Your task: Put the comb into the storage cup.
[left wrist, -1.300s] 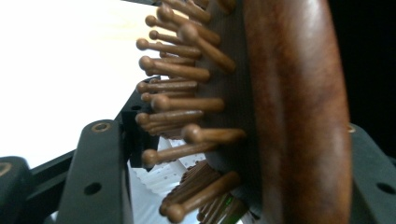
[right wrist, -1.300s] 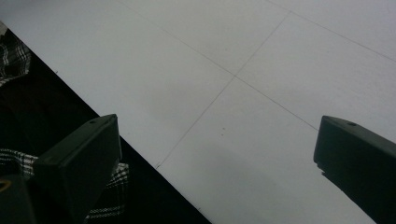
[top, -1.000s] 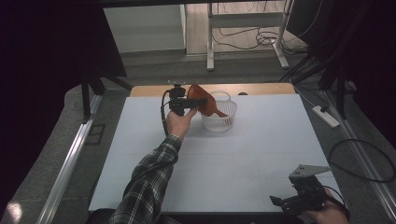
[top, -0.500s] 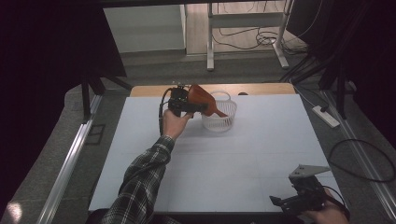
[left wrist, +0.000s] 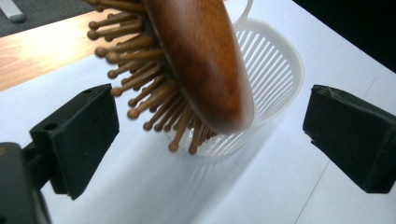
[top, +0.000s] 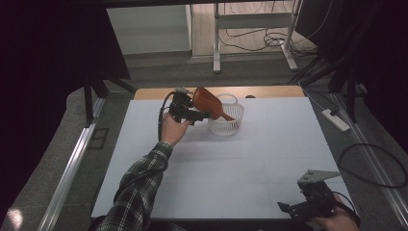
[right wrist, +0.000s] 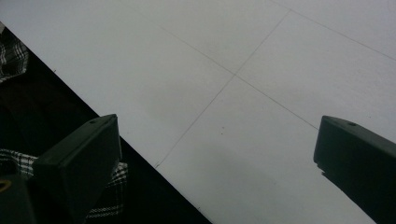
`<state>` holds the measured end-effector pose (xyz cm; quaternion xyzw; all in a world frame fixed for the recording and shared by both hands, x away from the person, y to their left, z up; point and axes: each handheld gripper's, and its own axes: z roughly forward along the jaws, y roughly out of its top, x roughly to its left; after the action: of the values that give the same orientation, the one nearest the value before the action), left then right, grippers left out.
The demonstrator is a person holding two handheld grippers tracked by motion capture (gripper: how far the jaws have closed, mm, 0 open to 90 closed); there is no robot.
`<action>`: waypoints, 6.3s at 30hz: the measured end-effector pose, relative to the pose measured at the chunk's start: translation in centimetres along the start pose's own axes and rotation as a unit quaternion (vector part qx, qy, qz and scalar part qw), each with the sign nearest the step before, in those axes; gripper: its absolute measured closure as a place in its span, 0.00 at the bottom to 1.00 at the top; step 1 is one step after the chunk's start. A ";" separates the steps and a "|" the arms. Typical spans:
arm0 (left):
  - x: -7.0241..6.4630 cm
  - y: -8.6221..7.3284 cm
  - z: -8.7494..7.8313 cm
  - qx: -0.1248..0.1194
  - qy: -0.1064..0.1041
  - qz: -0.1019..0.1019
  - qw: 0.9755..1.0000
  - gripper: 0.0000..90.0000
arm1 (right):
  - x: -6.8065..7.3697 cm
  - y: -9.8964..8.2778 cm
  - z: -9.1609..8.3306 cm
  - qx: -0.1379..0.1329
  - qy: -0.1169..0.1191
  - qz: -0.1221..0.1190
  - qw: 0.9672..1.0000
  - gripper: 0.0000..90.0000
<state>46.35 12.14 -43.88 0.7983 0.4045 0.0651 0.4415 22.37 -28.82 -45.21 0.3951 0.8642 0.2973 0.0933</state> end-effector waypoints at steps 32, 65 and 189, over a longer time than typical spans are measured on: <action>-0.5 -2.8 -2.4 0.000 -0.004 0.049 0.999 0.00 | -0.1 -0.2 -0.7 -0.037 -0.037 0.020 0.998 0.00; -0.4 -6.1 -5.0 -0.001 -0.006 0.044 0.999 0.00 | -0.3 -0.3 -0.9 -0.061 -0.050 0.027 0.997 0.00; -5.3 -17.2 -16.2 0.005 0.054 0.022 0.998 0.00 | 0.1 -0.1 -0.6 -0.046 -0.053 0.015 0.997 0.00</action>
<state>25.21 23.82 -45.87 0.8045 0.4106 0.1158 0.4133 22.00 -29.08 -44.76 0.4183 0.8376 0.3162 0.1529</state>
